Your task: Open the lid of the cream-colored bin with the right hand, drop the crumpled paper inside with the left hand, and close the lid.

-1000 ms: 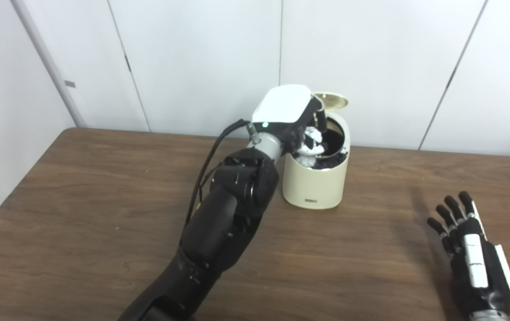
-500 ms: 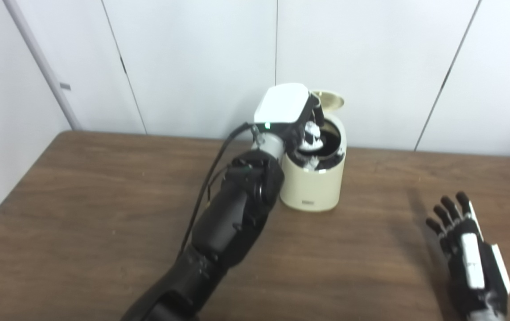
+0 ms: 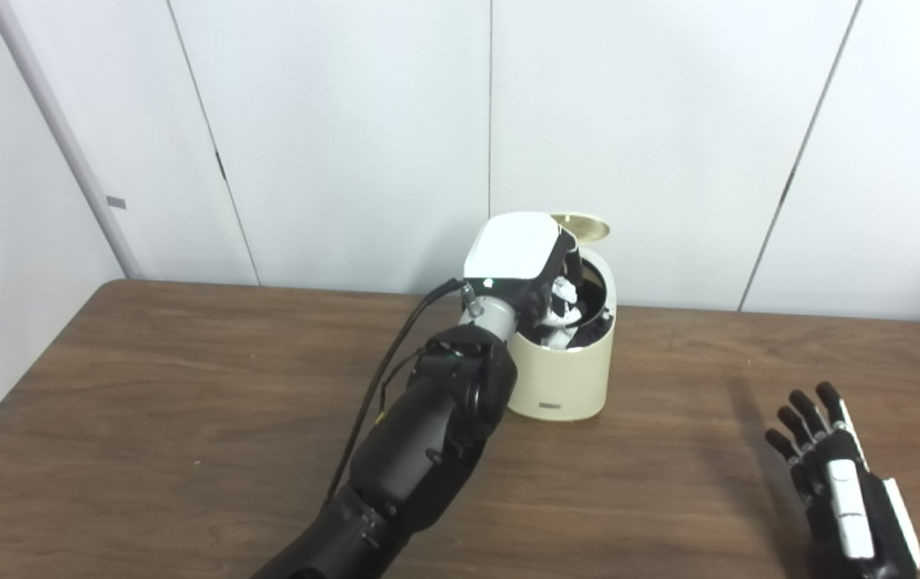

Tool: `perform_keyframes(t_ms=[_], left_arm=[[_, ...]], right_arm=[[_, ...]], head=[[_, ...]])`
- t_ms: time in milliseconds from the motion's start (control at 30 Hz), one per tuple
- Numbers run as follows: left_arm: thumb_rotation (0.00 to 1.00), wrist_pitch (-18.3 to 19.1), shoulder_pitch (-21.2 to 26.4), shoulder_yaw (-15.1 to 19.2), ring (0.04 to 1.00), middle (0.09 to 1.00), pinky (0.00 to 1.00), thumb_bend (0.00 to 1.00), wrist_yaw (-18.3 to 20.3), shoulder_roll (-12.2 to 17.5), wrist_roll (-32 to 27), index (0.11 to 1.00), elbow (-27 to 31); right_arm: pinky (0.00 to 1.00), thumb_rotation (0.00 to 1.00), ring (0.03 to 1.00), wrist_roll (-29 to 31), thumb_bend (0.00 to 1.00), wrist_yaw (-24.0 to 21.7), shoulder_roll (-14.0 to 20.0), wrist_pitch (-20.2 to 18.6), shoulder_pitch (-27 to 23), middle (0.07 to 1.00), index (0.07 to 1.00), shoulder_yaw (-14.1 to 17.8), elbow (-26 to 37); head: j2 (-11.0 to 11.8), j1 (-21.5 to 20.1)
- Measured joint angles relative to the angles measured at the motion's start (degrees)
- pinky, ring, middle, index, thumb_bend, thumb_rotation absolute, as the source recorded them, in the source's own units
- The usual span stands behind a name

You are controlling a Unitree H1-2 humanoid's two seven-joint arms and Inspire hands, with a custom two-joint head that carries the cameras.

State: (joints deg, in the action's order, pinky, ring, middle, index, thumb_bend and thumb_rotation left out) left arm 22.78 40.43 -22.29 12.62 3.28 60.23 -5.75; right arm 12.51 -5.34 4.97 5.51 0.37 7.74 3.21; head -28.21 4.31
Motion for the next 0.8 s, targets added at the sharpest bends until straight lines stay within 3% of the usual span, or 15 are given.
perform_keyframes(t_ms=[167, 267, 300, 367, 433, 500, 633, 667, 700, 800], left_arm=[[0.0, -0.19, -0.02, -0.31, 0.437, 0.54, 0.31, 0.47, 0.13, 0.29, -0.49, 0.497, 0.4], [0.0, -0.25, 0.1, -1.4, 0.348, 0.462, 0.23, 0.49, 0.27, 0.93, 0.23, 0.532, 0.23], [0.0, -0.16, 0.23, -1.87, 0.311, 0.477, 0.17, 0.51, 0.66, 1.13, 0.73, 0.501, 0.12], [0.0, 0.28, 0.63, -3.37, 0.265, 0.475, 0.16, 0.52, 1.73, 1.64, 2.61, 0.491, -0.11], [0.0, 1.14, 0.67, -3.97, 0.298, 0.439, 0.19, 0.52, 2.25, 1.71, 3.71, 0.502, -0.16], [0.0, 1.53, 0.75, -4.27, 0.392, 0.421, 0.27, 0.52, 3.64, 1.72, 4.65, 0.509, -0.16], [0.0, 2.6, 1.18, -4.11, 0.541, 0.481, 0.4, 0.52, 6.58, 1.72, 5.03, 0.501, 0.65], [0.0, 2.95, 1.25, -4.13, 0.57, 0.57, 0.44, 0.74, 7.37, 1.75, 5.23, 0.59, 1.03], [0.0, 3.2, 1.25, -4.18, 0.586, 0.606, 0.46, 0.82, 8.07, 1.78, 5.43, 0.63, 1.47], [0.0, 3.47, 1.25, -4.26, 0.65, 0.686, 0.53, 0.9, 9.25, 1.87, 6.09, 0.709, 2.18]], right_arm=[[0.87, 0.78, 0.933, 0.09, 0.56, -0.01, 0.02, -0.05, 0.06, 0.948, 0.989, 0.0, 0.1], [0.87, 0.78, 0.934, 0.46, 0.55, -0.01, 0.04, -0.16, 0.11, 0.949, 0.986, 0.0, 0.19], [0.87, 0.78, 0.935, 0.51, 0.55, -0.02, 0.05, -0.2, 0.12, 0.947, 0.985, 0.0, 0.21], [0.87, 0.79, 0.935, 0.53, 0.55, -0.02, 0.08, -0.36, 0.14, 0.947, 0.987, -0.01, 0.26], [0.88, 0.79, 0.935, 0.53, 0.54, -0.02, 0.08, -0.39, 0.16, 0.946, 0.986, -0.01, 0.31], [0.88, 0.79, 0.934, 0.52, 0.53, -0.02, 0.09, -0.49, 0.2, 0.94, 0.985, -0.02, 0.38], [0.87, 0.79, 0.93, 0.52, 0.52, -0.02, 0.1, -0.63, 0.21, 0.93, 0.982, -0.04, 0.41], [0.87, 0.78, 0.93, 0.52, 0.52, -0.01, 0.1, -0.66, 0.21, 0.93, 0.982, -0.04, 0.41], [0.87, 0.78, 0.929, 0.52, 0.52, -0.01, 0.09, -0.71, 0.21, 0.931, 0.981, -0.04, 0.43], [0.87, 0.79, 0.931, 0.52, 0.52, -0.01, 0.1, -0.8, 0.22, 0.937, 0.984, -0.06, 0.46]], head=[[-0.09, 0.0], [-0.18, -0.17], [-0.18, -0.17], [-0.18, -0.17], [-0.44, -0.17], [-0.44, -0.17], [-0.62, -0.09], [-0.7, -0.09], [-0.7, -0.17], [-0.79, -0.35]])
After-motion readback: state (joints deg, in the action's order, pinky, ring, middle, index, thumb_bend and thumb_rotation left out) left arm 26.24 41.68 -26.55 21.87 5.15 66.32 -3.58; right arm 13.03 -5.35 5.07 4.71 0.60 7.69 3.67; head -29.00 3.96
